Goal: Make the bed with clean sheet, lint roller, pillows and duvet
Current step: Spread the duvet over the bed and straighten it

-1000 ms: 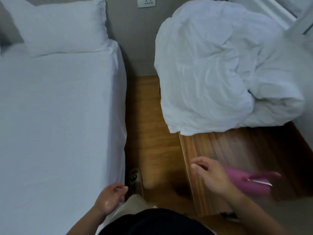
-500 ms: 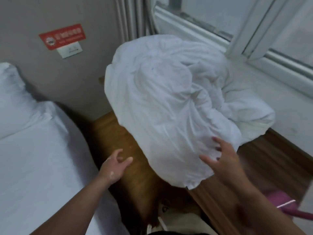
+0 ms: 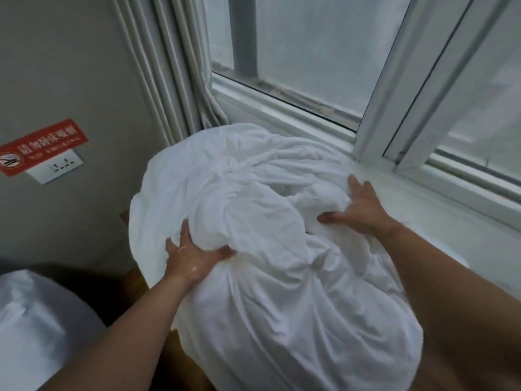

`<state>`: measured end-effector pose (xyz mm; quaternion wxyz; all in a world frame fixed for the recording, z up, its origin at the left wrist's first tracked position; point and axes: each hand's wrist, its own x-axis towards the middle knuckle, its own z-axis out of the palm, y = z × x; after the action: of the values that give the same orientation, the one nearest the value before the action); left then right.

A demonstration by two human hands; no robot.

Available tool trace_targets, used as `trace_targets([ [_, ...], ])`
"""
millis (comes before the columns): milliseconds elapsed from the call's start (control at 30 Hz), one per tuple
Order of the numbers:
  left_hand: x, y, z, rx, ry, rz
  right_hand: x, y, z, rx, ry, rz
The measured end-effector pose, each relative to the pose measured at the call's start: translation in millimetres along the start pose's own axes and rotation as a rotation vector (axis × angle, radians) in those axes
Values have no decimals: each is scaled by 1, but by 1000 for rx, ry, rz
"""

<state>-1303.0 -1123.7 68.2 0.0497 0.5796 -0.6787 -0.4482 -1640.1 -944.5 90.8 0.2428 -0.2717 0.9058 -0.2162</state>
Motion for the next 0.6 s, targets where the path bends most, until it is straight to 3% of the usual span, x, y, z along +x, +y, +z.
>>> trace_targets([
  [200, 34, 0, 19, -163, -96, 113, 25, -2, 28, 133, -6, 36],
  [300, 40, -6, 26, -185, -64, 100, 20, -9, 47, 243, 41, 77],
  [600, 27, -7, 24, -312, 24, 142, -22, -50, 63, 488, 34, -28],
])
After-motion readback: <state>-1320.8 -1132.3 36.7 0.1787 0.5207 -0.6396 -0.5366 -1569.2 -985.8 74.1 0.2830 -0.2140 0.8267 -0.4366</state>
